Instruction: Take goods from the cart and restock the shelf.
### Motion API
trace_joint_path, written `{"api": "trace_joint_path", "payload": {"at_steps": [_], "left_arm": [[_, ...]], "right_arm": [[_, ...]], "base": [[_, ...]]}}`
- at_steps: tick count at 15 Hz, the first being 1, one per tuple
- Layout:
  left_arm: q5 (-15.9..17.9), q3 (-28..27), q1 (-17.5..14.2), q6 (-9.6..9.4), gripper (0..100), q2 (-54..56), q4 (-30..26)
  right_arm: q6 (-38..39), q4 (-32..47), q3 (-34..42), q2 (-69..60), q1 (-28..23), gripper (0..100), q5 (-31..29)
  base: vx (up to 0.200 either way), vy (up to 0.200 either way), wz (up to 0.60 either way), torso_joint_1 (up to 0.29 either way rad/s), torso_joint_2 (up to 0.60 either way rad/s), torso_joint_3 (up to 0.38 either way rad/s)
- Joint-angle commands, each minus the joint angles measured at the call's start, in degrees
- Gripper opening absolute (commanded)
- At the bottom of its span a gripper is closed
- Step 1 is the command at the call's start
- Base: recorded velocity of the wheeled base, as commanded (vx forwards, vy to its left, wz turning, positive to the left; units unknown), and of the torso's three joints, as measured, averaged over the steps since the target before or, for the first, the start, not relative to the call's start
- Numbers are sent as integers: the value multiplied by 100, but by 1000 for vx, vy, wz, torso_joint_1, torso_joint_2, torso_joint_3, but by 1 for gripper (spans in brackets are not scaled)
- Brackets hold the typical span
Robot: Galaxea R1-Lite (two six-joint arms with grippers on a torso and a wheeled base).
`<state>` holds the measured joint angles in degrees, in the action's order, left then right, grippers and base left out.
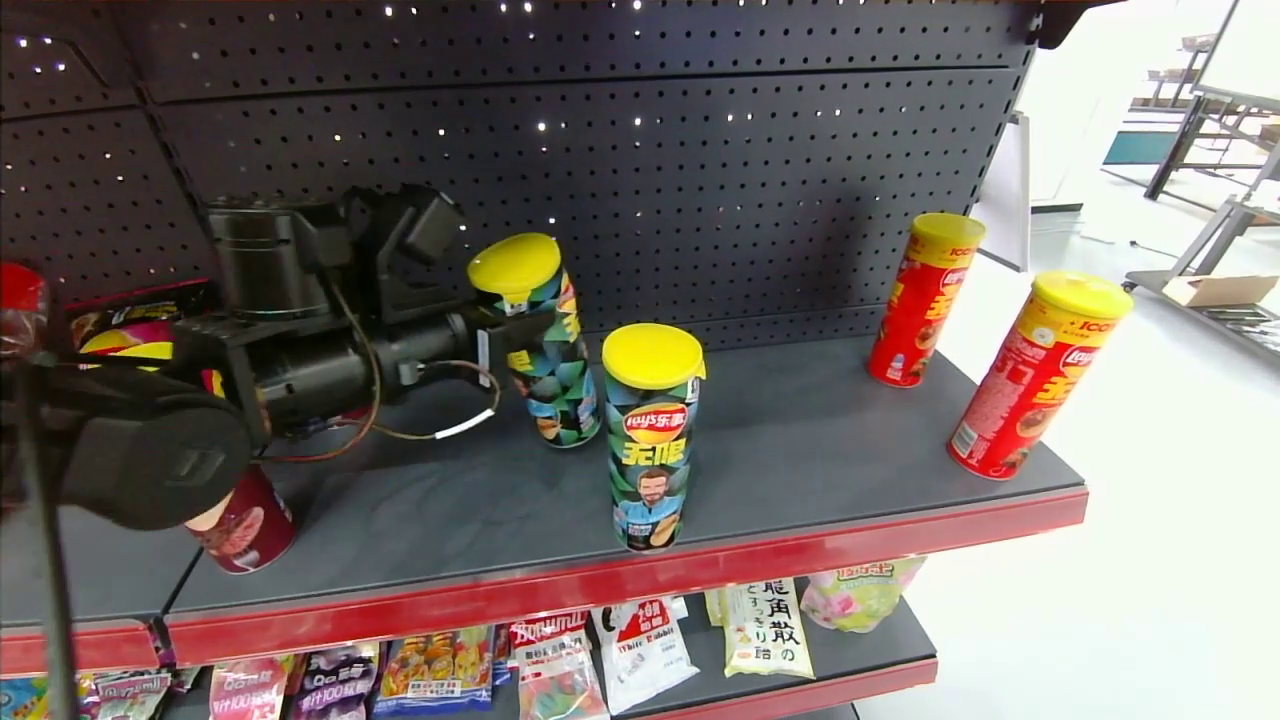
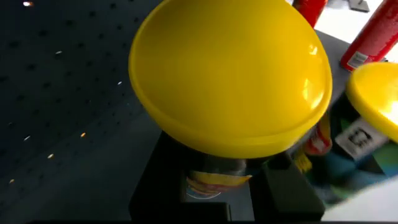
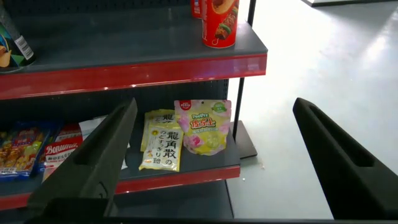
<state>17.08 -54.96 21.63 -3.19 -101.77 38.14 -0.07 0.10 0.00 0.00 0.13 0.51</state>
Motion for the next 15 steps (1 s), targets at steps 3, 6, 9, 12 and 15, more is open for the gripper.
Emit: {"api": "trace_joint_path", "payload": {"at_steps": [3,6,9,12,15], "left_arm": [[24,-885,193,38,0,-1038,35],[15,-1202,202,29,0,-1372,35],[24,-1342,254,21,0,-1522,26],[67,-1334,307,21,0,-1530,9],[59,-1342,316,3,0,-1522,-79]], "right_arm": [[-1,-1,0,9,4,100,2],[-1,-1,0,9,4,100,2],[-1,-1,0,9,4,100,2],[-1,-1,0,9,4,100,2],[-1,-1,0,9,4,100,2]], "base": [[0,0,0,0,0,0],[0,0,0,0,0,0],[0,0,0,0,0,0],[0,0,0,0,0,0],[0,0,0,0,0,0]]}}
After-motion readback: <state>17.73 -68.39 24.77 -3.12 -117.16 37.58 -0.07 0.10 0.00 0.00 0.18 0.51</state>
